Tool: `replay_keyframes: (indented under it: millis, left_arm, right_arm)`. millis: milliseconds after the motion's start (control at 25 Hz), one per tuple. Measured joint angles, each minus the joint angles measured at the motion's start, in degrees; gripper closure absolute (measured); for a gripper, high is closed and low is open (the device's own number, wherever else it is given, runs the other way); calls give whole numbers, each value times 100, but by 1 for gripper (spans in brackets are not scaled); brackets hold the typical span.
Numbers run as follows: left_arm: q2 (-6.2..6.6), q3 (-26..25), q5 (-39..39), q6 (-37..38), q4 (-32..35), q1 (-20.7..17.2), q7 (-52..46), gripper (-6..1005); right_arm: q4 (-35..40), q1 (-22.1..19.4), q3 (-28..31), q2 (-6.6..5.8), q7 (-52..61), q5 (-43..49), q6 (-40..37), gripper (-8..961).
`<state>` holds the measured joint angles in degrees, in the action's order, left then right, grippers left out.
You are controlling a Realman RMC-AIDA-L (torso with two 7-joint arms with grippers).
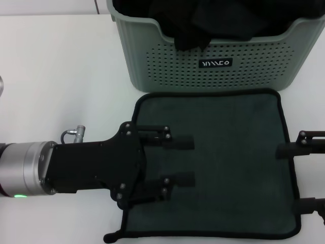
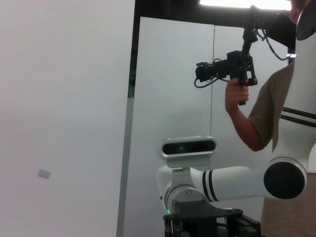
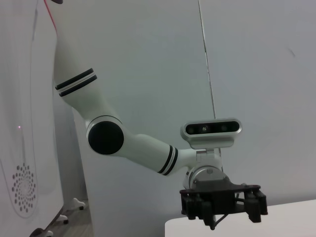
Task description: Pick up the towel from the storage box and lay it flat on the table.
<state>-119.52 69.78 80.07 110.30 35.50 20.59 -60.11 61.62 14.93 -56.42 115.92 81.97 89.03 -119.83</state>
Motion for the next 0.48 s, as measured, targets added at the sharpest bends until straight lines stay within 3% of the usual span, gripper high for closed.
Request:
replay_keyframes:
  millis: [200, 480]
  left_arm:
    - [46, -26, 5, 32, 1, -17, 33, 498]
    - [266, -289, -8, 330, -99, -66, 52, 498]
  right_arm:
    - [-177, 103, -32, 1, -47, 1, 50, 229]
    - [-679, 575, -429, 1, -242, 50, 439, 229]
